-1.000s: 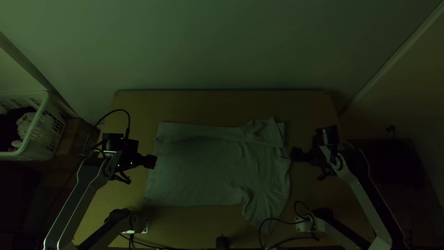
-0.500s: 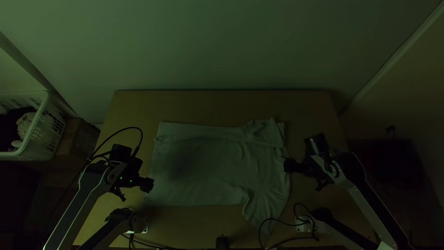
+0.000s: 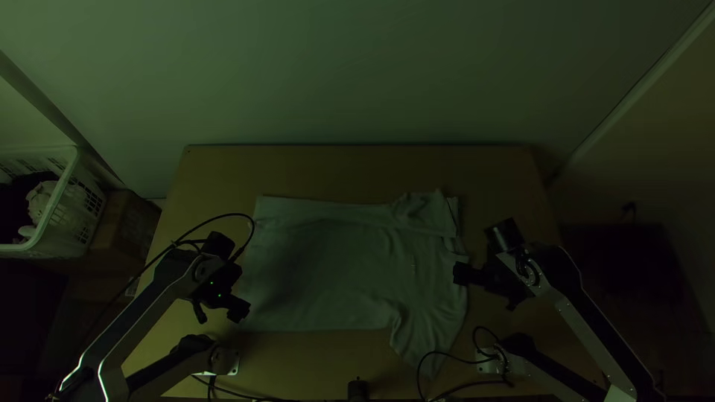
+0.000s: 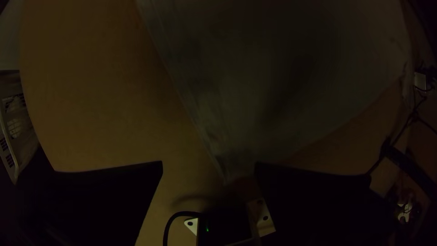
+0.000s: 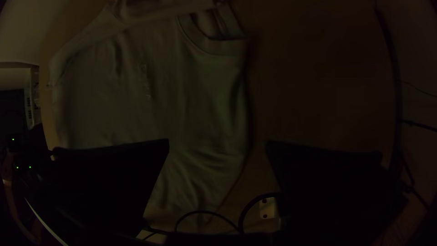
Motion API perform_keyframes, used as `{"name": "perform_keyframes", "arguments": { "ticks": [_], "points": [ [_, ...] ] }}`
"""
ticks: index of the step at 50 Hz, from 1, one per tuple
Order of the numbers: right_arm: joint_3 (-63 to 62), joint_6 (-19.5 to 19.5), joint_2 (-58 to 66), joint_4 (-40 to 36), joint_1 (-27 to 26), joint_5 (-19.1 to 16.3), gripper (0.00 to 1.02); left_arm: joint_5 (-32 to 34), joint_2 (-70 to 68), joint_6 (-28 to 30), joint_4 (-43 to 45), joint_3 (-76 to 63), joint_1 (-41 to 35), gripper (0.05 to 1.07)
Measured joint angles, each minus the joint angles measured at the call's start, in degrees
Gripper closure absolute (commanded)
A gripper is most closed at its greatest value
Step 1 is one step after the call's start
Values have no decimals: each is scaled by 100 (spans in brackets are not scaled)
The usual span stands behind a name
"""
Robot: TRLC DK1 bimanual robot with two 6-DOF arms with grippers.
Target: Fold the t-shirt
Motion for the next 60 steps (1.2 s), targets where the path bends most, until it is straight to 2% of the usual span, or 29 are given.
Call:
{"name": "perform_keyframes", "arguments": {
  "ticks": [2, 6, 16, 28, 45, 46, 49, 57, 60],
  "points": [
    [-24, 0, -11, 2, 4, 0, 5, 0, 79, 4, -17, 0, -37, 12],
    [-63, 0, -26, 0, 4, 0, 5, -2, 256, 22, -26, 0, -149, 20],
    [-131, -2, -55, 2, 68, -59, 5, -68, 675, 22, -31, 0, -424, 20],
    [-249, -4, -52, 0, 79, -109, 5, -450, 1180, 68, -35, -201, -688, 20],
    [-396, -4, 46, 0, 79, -190, 5, -476, 1515, 151, 160, -328, -973, 20],
    [-400, -4, 50, 0, 79, -190, 5, -476, 1543, 151, 186, -328, -986, 24],
    [-404, -4, 61, 0, 79, -192, 5, -479, 1600, 153, 240, -328, -1034, 42],
    [-492, -4, 63, 4, 79, -208, 7, -448, 1611, 173, 293, -328, -1292, 103],
    [-568, -4, 70, 2, 83, -208, 7, -420, 1611, 175, 306, -326, -1335, 104]
  ]
}}
